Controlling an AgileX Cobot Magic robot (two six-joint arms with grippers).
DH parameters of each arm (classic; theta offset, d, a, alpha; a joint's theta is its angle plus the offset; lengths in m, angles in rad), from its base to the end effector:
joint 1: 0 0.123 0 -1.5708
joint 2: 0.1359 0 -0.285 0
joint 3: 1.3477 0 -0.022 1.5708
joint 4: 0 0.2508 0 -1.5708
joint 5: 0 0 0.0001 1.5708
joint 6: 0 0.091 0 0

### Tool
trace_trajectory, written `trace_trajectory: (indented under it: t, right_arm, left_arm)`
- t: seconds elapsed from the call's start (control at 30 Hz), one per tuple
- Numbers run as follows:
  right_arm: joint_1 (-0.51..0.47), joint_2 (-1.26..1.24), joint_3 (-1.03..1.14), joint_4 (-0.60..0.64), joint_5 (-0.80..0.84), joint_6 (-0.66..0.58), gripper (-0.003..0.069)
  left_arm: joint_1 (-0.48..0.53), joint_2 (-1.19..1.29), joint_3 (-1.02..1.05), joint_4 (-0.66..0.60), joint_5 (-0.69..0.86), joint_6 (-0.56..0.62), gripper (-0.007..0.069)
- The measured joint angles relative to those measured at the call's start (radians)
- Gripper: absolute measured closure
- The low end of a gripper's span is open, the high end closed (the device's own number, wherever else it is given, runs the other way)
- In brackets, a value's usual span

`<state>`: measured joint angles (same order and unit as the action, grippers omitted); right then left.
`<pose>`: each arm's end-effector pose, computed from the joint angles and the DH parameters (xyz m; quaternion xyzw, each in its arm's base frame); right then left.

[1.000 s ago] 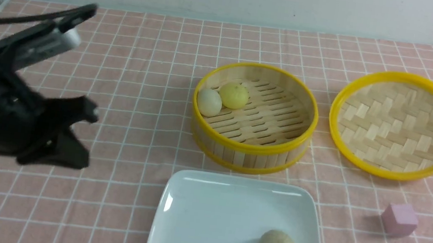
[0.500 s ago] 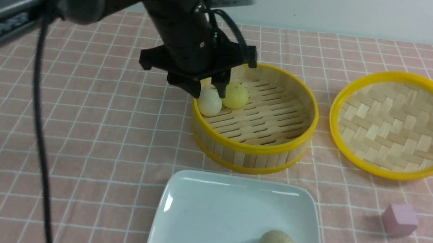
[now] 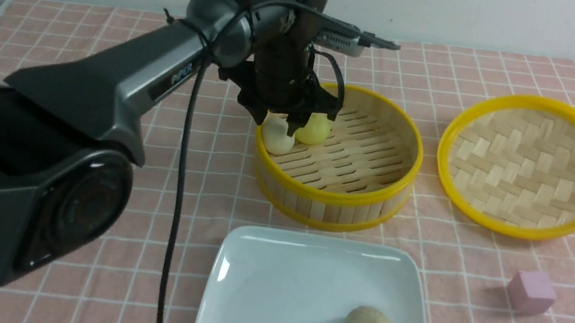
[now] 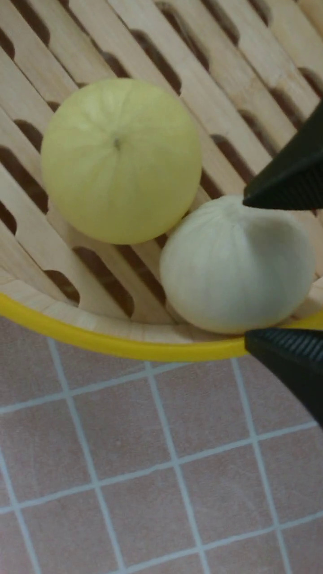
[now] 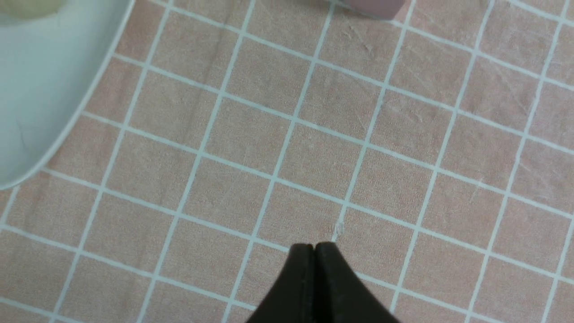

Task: Put the steamed buns into the plate on the pink tablecloth.
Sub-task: 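Reach into the bamboo steamer and grasp a bun with the left gripper, then carry the bun from the bamboo steamer to the plate with the left gripper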

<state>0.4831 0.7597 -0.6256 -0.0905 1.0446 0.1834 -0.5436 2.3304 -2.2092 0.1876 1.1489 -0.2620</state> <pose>0.1054 0.0473 0.2752 -0.1575 0.9576 0.0366 0.2383 0.4430 -0.2496 0.2318 0.1581 0.9643 0.0087 0.2123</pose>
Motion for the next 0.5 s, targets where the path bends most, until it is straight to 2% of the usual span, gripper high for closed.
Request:
trace_trajectory:
  t: [0.27, 0.33, 0.37, 0.4, 0.43, 0.5]
  right_arm:
    - [0.000, 0.000, 0.000, 0.000, -0.010, 0.000, 0.0648]
    - [0.000, 0.000, 0.000, 0.000, -0.010, 0.000, 0.0646]
    - [0.000, 0.000, 0.000, 0.000, -0.010, 0.000, 0.0646]
    - [0.000, 0.000, 0.000, 0.000, -0.010, 0.000, 0.0645]
    - [0.000, 0.000, 0.000, 0.000, -0.010, 0.000, 0.0643]
    - [0.000, 0.000, 0.000, 0.000, -0.010, 0.000, 0.0642]
  left_arm:
    - [0.000, 0.029, -0.007, 0.009, -0.027, 0.012, 0.0371]
    - [0.000, 0.040, -0.007, 0.003, -0.030, 0.012, 0.0430]
    - [0.000, 0.040, -0.007, 0.003, -0.031, 0.012, 0.0436]
    - [0.000, 0.042, -0.007, 0.003, -0.032, 0.012, 0.0464]
    - [0.000, 0.042, -0.007, 0.003, -0.033, 0.012, 0.0539]
    - [0.000, 0.039, -0.008, 0.004, -0.033, 0.012, 0.0586]
